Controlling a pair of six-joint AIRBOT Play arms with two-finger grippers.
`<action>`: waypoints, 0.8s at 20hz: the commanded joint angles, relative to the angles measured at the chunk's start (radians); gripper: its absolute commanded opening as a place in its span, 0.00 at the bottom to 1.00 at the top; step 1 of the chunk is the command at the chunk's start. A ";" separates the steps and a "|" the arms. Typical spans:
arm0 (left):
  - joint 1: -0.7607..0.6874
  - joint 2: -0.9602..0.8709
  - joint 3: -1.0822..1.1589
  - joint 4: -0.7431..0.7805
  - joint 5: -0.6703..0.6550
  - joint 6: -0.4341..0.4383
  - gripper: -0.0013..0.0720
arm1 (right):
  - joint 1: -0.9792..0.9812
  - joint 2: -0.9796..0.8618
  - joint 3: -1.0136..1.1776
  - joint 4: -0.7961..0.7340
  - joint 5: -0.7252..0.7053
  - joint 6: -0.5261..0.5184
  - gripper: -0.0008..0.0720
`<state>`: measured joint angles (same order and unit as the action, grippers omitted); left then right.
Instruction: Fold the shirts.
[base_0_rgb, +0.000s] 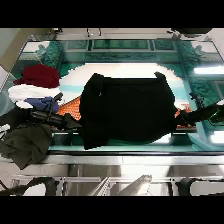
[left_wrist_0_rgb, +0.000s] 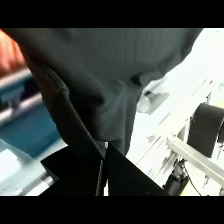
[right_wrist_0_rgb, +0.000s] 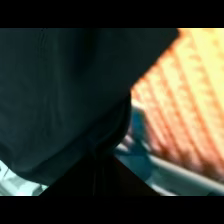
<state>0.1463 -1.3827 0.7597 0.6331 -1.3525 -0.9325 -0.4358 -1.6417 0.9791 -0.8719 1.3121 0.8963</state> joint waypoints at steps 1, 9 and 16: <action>0.044 0.008 0.033 -0.040 -0.055 0.001 0.04 | 0.024 0.020 0.035 0.099 0.110 -0.007 0.04; 0.274 0.357 0.567 -0.399 -0.180 -0.021 0.04 | -0.142 0.491 0.422 0.745 0.149 -0.010 0.04; 0.608 0.579 1.233 -0.492 0.047 -0.018 0.04 | -0.322 0.926 0.647 0.845 -0.253 -0.035 0.04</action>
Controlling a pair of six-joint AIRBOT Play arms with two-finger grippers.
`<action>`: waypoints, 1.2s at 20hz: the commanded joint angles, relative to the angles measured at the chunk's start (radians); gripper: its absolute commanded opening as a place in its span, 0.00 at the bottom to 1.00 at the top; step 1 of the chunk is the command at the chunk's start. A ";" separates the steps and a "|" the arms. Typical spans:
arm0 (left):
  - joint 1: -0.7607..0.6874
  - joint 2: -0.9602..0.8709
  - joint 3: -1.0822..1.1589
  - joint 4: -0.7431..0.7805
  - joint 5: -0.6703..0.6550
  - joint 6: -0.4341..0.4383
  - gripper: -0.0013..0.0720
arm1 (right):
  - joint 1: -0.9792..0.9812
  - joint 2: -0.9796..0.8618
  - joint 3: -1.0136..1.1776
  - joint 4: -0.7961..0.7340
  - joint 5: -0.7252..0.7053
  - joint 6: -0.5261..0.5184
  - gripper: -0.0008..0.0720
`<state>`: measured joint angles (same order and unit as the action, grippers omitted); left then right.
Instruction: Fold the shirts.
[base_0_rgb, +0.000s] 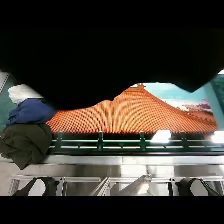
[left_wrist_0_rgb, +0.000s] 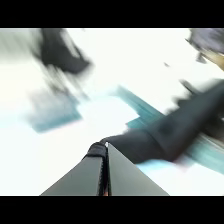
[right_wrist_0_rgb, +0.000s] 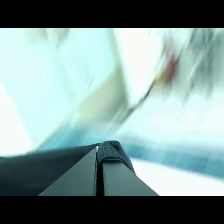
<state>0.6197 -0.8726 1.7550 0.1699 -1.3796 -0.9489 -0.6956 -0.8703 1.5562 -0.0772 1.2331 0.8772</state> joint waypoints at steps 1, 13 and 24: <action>0.190 0.076 0.296 -0.018 0.073 -0.002 0.04 | -0.079 0.191 0.072 0.032 -0.218 -0.035 0.04; -0.188 -0.282 0.013 0.229 -0.074 0.014 0.04 | 0.073 -0.107 -0.267 -0.176 0.054 0.100 0.04; -0.562 -1.152 0.306 0.568 0.138 0.017 0.04 | 0.270 -0.864 -0.363 0.052 -0.241 -0.272 0.04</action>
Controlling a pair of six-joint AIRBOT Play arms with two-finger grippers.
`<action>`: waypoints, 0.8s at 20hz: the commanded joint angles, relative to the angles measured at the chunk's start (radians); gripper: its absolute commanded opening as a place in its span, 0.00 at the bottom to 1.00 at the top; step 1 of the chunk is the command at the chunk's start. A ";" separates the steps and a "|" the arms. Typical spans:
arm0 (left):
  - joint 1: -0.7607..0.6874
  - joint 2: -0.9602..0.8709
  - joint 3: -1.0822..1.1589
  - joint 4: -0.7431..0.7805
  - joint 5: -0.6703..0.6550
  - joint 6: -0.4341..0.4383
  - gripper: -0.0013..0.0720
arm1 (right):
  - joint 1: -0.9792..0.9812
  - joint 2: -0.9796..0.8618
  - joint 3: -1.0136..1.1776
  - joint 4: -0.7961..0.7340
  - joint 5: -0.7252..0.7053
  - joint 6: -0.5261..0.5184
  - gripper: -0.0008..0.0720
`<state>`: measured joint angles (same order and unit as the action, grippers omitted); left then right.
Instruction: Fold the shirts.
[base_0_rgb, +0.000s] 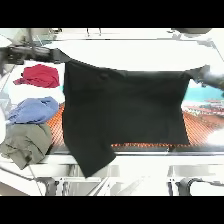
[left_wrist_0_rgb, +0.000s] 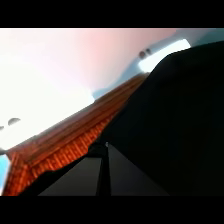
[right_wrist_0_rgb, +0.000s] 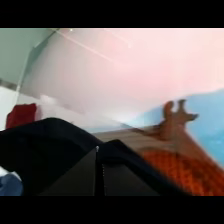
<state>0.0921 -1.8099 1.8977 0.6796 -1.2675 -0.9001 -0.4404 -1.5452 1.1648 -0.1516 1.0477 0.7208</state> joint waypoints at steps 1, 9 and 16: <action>-0.024 -0.261 0.210 0.054 0.048 -0.048 0.04 | 0.013 -0.251 0.072 0.154 -0.056 -0.120 0.04; -0.010 -0.283 0.140 0.055 0.071 -0.029 0.04 | 0.005 -0.494 0.426 0.110 -0.032 -0.018 0.04; 0.026 -0.281 0.089 0.143 -0.113 -0.136 0.03 | -0.038 -0.494 0.439 -0.227 0.060 0.085 0.04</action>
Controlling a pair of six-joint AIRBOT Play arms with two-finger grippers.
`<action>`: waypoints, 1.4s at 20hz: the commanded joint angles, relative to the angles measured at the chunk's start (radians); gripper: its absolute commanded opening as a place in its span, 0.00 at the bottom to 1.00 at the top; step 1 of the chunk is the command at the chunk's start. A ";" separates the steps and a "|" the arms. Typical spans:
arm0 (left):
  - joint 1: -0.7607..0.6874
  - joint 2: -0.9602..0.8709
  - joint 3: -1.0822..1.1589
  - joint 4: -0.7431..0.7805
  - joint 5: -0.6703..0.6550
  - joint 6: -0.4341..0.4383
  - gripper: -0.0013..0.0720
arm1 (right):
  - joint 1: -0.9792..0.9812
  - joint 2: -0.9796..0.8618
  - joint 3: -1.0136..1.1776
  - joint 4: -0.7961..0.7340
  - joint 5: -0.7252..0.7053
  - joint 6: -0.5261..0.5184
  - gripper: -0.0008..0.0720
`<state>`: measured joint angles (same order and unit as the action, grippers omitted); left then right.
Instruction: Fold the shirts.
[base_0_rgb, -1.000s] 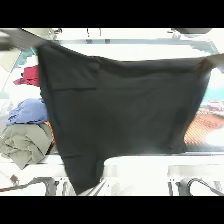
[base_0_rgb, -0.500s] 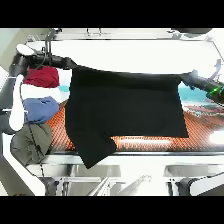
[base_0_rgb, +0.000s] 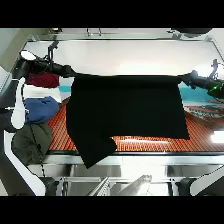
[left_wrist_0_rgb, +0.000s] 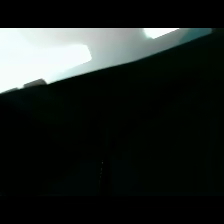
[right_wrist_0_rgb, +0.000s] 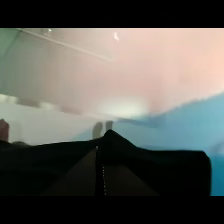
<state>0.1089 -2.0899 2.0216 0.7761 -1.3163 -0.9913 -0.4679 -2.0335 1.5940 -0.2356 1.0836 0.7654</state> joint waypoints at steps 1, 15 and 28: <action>0.008 -0.001 -0.060 0.055 -0.056 -0.049 0.03 | -0.010 -0.006 0.010 -0.172 0.022 0.047 0.04; -0.026 -0.004 -0.135 0.165 -0.055 -0.095 0.02 | -0.008 -0.023 0.010 -0.266 0.005 0.062 0.04; 0.055 0.183 -0.114 0.182 -0.359 -0.312 0.41 | -0.159 0.192 -0.008 -0.436 0.386 0.247 0.54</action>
<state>0.1307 -2.0056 1.9934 0.9554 -1.6257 -1.2457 -0.5713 -1.9049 1.5990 -0.6182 1.2892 0.9604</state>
